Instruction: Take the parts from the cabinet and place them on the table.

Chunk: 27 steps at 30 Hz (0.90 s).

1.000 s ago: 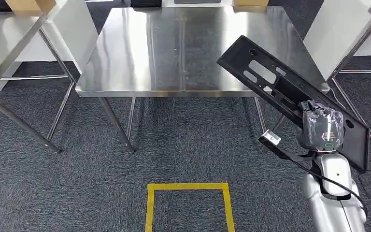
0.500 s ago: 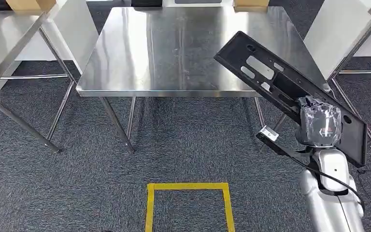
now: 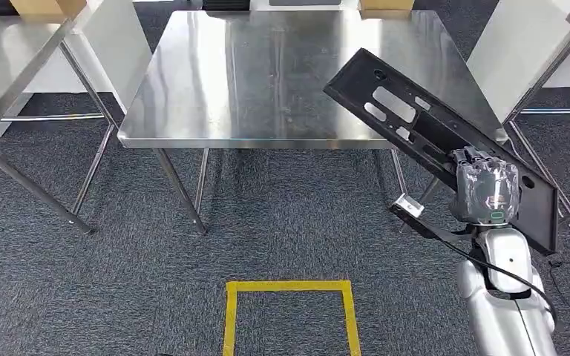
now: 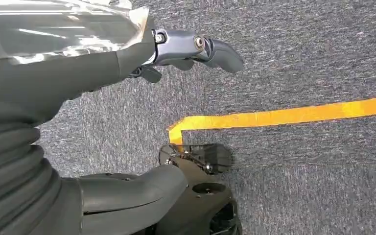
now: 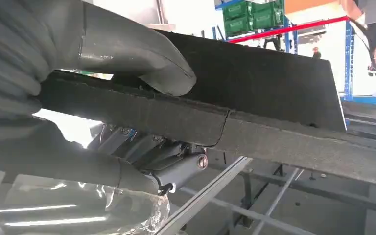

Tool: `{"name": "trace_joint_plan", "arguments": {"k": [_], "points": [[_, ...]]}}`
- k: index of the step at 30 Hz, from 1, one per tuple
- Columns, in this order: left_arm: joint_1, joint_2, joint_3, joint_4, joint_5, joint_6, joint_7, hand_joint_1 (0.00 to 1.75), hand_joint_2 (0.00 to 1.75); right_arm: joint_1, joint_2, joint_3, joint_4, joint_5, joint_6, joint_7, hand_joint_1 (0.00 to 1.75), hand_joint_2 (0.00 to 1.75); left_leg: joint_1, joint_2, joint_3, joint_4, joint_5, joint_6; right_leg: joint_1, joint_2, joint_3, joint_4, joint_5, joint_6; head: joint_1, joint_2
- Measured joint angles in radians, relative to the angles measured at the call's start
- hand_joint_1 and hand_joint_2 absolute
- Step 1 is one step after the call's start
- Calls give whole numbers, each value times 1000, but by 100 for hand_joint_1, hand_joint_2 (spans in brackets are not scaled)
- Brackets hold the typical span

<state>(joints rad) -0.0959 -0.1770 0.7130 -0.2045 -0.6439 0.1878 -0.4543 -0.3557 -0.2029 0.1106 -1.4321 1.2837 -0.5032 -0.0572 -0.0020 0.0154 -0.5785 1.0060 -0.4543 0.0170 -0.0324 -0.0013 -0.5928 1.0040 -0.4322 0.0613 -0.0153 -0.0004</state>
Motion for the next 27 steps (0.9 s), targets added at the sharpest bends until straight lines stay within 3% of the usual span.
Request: {"name": "trace_joint_plan", "arguments": {"k": [7,8,9,10,11,12,13,15,16,17,19,20,21,22,23,25,26,27], "points": [[1,0,0,0,-7,-34,13,0,175,-3,-6,4,0,0,0,0,175,175,0,0,0,0,0,0,0,0,0,0,0,0,-1,0],[0,3,1,0,-7,-36,14,0,175,-4,-6,4,0,-1,0,0,175,175,-2,1,-3,2,-7,7,-29,-1,4,-15,5,14,-5,0],[-2,1,0,0,-8,-36,16,0,175,-7,-6,5,-1,-1,0,0,175,175,-1,1,5,-17,-5,20,-15,0,13,-32,7,18,-8,0],[-2,0,0,-2,-9,-34,18,0,175,-7,-9,4,-2,0,0,0,175,175,15,1,37,-64,11,35,-6,-5,13,-33,10,18,-5,0],[-3,-2,0,-1,-9,-34,18,0,175,-10,-13,5,-2,-2,0,-2,175,175,14,4,57,-84,17,39,-9,-5,8,-11,3,14,2,0],[-4,-2,1,-2,-12,-34,19,0,175,-11,-18,4,-2,-5,-1,-2,175,175,16,6,63,-87,17,45,-10,-3,-21,47,-23,7,0,0],[-4,-2,1,-2,-16,-34,19,0,175,-8,-25,3,-2,-8,-2,0,175,175,19,7,66,-87,14,45,-8,0,-66,127,-52,5,3,0],[-2,-5,1,-1,-17,-29,19,0,175,16,-39,-2,-2,-13,-5,0,175,175,23,7,75,-85,8,38,-13,1,-149,267,-89,15,4,0],[0,-6,1,-1,-18,-28,19,0,175,29,-43,-2,-3,-16,-6,-1,175,175,28,6,81,-83,3,29,-17,1,-157,266,-78,27,5,0],[2,-8,1,-1,-18,-27,19,0,175,39,-47,-2,-5,-18,-6,-1,175,175,35,5,88,-80,-5,19,-23,1,-140,225,-53,41,4,0],[5,-10,1,-1,-19,-27,19,0,175,55,-52,-5,-13,-20,-8,-1,175,175,54,4,101,-54,-36,-11,-44,-10,-50,33,38,87,6,0],[5,-5,1,-1,-19,-25,19,0,175,61,-53,-6,-12,-21,-11,-1,175,175,48,6,94,-33,-57,-31,-48,-28,-43,12,38,97,11,0],[4,0,1,-1,-20,-25,19,0,175,63,-54,-6,-16,-22,-16,-3,175,175,49,3,89,-16,-74,-40,-40,-13,-38,16,25,78,26,0],[4,-2,1,-1,-21,-25,18,0,175,73,-55,-9,-19,-23,-17,0,175,175,43,3,90,-16,-78,-42,-43,-9,-43,34,14,42,17,0],[5,-3,1,-1,-21,-24,17,0,175,86,-55,-11,-24,-22,-18,0,175,175,45,5,95,-17,-81,-45,-44,-7,-48,39,6,29,-2,0],[2,-3,1,-1,-22,-25,13,0,175,96,-54,-12,-33,-16,-21,-2,175,175,52,12,100,-19,-90,-53,-39,5,-42,49,-6,11,-6,0],[0,-3,1,-1,-25,-25,12,0,175,103,-53,-16,-44,-13,-21,-2,175,175,52,7,94,8,-102,-51,-37,4,-35,45,-13,1,-11,0],[-3,-3,1,-1,-26,-25,12,0,175,104,-53,-17,-50,-11,-22,-2,175,175,50,3,59,71,-128,-47,-31,4,-28,43,-18,-5,-12,0]]}}
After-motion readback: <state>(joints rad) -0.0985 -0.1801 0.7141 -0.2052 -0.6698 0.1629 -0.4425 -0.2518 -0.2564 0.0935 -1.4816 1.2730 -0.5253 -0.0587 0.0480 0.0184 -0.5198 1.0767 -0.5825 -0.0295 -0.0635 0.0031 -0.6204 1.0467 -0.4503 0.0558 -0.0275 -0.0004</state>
